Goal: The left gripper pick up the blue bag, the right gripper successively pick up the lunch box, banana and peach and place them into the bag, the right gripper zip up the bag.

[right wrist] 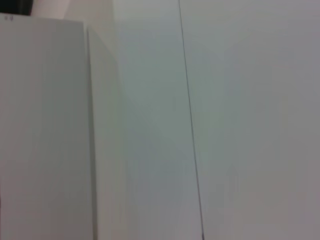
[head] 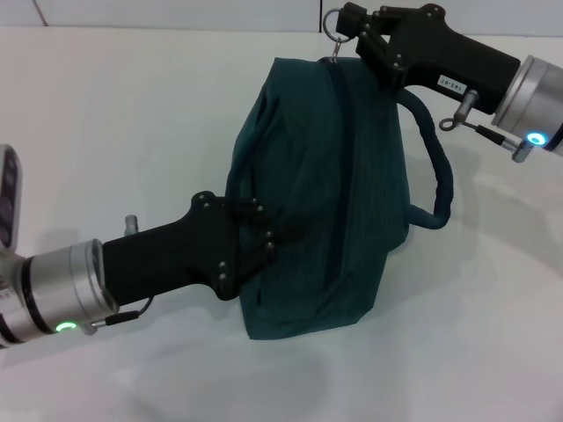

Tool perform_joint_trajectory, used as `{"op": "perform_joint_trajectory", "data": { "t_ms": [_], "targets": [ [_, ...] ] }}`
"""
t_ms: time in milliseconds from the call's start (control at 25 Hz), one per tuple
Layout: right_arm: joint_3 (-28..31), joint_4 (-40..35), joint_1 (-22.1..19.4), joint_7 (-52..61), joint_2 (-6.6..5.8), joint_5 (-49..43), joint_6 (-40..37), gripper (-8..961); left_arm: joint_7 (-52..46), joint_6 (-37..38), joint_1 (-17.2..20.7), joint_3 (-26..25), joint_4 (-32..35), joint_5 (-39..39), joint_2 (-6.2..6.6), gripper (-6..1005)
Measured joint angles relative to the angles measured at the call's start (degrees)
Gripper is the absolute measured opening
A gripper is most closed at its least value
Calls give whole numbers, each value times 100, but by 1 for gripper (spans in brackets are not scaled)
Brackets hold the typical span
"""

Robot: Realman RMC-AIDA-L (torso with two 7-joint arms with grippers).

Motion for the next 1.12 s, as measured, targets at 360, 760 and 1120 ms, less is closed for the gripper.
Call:
{"op": "perform_joint_trajectory", "data": {
  "t_ms": [360,760,1120],
  "targets": [
    [-3,12,-203,-302,2,-24,145,13,161,306,84,-198,8,-76,223,141],
    [286,-40,-863,-270,-40,-14,-265,13,177,241,138,-899,373,-59,317,142],
    [672,244,-1258,-256,20,197,-643,13,197,-68,24,-943,459,-56,283,141]
  ]
}}
